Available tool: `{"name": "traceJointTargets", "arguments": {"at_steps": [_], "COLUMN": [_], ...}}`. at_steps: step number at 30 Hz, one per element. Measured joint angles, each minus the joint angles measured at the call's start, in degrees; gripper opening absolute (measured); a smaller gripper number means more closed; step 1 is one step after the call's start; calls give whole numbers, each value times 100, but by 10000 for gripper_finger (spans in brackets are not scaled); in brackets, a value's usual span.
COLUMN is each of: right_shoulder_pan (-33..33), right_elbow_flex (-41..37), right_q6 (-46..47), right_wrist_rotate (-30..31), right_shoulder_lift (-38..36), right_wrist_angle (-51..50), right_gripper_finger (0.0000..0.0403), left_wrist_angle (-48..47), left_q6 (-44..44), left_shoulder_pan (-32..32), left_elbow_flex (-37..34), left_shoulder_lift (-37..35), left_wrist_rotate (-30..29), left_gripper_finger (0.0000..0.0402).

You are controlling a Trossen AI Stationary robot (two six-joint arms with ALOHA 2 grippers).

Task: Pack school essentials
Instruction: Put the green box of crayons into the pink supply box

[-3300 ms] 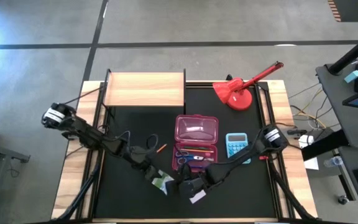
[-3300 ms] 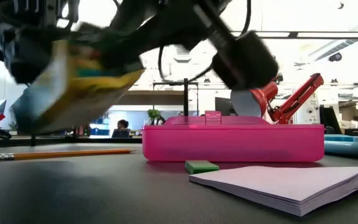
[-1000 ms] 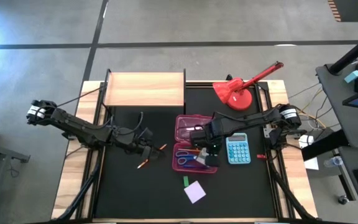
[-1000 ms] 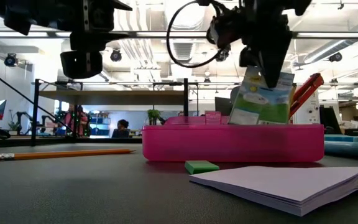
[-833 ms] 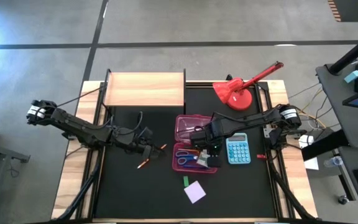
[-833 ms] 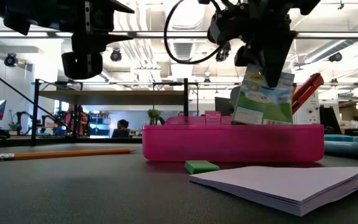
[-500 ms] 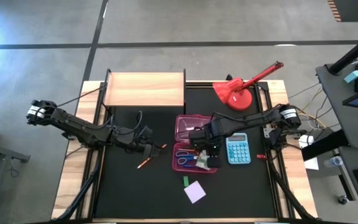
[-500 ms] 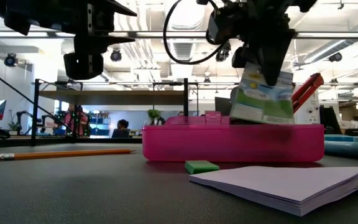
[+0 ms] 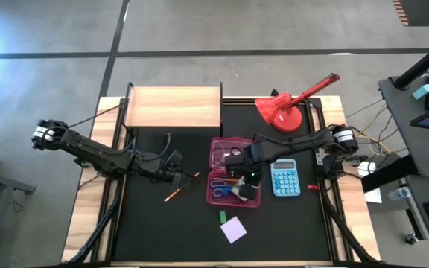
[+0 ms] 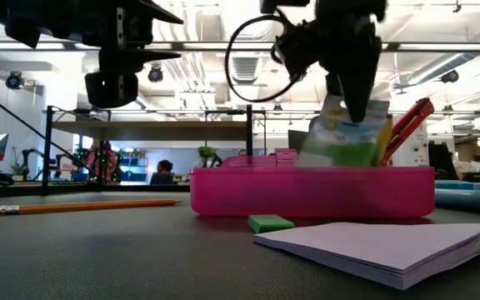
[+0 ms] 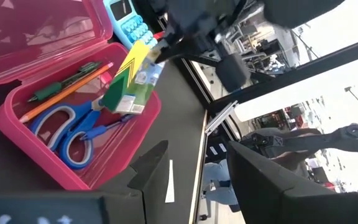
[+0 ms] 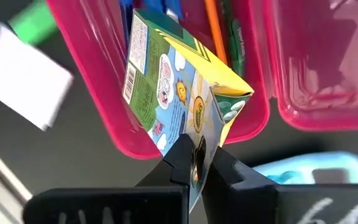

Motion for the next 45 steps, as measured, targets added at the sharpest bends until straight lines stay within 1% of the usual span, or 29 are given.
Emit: {"name": "traceJointTargets", "arguments": {"at_steps": [3, 8, 13, 15, 21, 25, 29, 35, 40, 45], "right_shoulder_pan": [-8, 5, 2, 1, 5, 3, 3, 3, 2, 1], "right_elbow_flex": [0, 0, 0, 0, -109, -364, -582, -709, -769, -823], "right_q6": [752, 1331, 1826, 1952, 2319, 2521, 2738, 2829, 2880, 2889], "right_wrist_rotate": [-4, -3, -2, 5, 195, 197, 205, 324, 353, 352], "right_shoulder_lift": [-64, -51, -49, -49, 59, 70, 72, 70, 67, 67], "right_wrist_angle": [126, 289, 1444, 1676, 1890, 2401, 2557, 2964, 3017, 3018], "right_gripper_finger": [8, 8, 8, 8, 8, 8, 8, 9, 29, 75], "left_wrist_angle": [-3, 2, -1, -1, 0, -1, -1, -3, -1, -2], "left_q6": [0, -4, -7, -7, -1, 20, 25, 33, 33, 33], "left_shoulder_pan": [0, 0, 0, 0, 0, 0, 0, 0, 0, -1], "left_elbow_flex": [-18, -47, -62, -62, -68, -71, -75, -75, -77, -77], "left_shoulder_lift": [0, 2, 2, 2, 2, 2, 2, 2, 2, 2], "left_wrist_rotate": [0, 0, 0, 0, 4, 19, 49, 61, 66, 70], "left_gripper_finger": [144, 144, 144, 144, 144, 144, 144, 144, 144, 144]}}
